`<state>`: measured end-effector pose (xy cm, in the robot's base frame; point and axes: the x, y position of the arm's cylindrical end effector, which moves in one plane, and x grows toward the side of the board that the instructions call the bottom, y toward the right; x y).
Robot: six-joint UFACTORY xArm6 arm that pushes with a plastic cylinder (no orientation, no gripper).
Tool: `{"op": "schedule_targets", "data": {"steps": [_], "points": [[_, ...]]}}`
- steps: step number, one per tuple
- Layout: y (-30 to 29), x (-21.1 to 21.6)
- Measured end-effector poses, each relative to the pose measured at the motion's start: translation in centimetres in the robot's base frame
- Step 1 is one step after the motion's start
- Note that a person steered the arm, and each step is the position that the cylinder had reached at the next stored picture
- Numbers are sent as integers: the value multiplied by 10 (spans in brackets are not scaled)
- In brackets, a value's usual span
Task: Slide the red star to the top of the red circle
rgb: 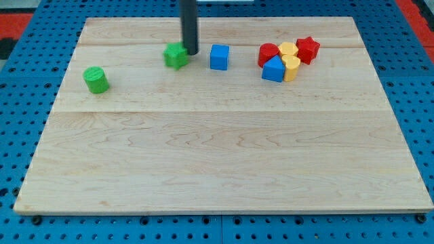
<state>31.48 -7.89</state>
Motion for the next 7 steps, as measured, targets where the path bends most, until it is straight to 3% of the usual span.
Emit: {"op": "schedule_targets", "data": {"steps": [1, 2, 4, 5, 7], "points": [[-80, 44], [-59, 52], [188, 79], [255, 52], [269, -60]]}}
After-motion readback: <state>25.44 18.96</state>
